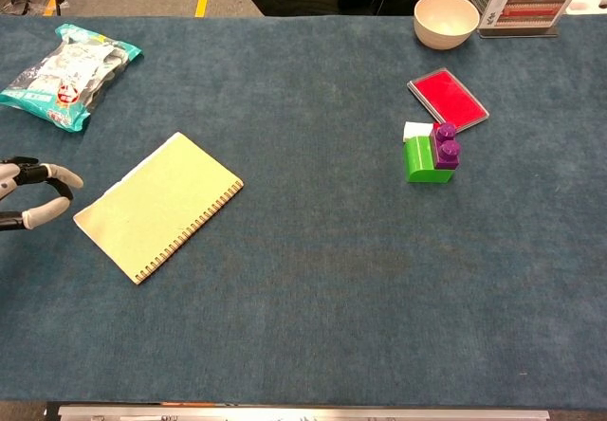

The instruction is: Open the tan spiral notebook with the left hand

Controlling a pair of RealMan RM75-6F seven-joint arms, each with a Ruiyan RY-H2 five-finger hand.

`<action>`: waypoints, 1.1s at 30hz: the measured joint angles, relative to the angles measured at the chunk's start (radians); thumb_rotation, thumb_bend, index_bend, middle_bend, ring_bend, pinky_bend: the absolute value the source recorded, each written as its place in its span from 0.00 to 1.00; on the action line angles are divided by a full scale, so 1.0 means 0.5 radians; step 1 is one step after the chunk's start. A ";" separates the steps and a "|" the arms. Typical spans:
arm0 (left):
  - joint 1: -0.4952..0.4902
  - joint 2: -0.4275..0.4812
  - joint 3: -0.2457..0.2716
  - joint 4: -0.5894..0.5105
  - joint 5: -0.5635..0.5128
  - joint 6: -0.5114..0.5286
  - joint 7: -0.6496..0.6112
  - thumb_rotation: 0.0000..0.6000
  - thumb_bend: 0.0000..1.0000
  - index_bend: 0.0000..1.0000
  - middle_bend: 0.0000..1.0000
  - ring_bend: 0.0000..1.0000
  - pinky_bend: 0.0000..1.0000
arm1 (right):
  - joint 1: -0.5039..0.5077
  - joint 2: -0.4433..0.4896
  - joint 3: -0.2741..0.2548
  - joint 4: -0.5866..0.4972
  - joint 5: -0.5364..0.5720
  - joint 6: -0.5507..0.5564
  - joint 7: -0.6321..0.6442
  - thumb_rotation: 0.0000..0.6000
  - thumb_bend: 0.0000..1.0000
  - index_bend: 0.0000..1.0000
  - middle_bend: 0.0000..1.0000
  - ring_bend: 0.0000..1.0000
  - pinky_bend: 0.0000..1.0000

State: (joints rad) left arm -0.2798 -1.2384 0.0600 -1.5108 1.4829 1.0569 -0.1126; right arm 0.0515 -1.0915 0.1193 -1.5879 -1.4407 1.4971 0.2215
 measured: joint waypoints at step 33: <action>0.088 -0.201 0.095 0.176 -0.007 0.093 0.023 0.11 0.29 0.21 0.29 0.14 0.00 | -0.014 0.005 -0.004 -0.021 -0.012 0.020 -0.009 1.00 0.53 0.38 0.37 0.28 0.37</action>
State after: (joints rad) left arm -0.2358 -1.3387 0.1077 -1.4230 1.4792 1.1032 -0.1010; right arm 0.0447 -1.0892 0.1173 -1.5985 -1.4469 1.5070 0.2172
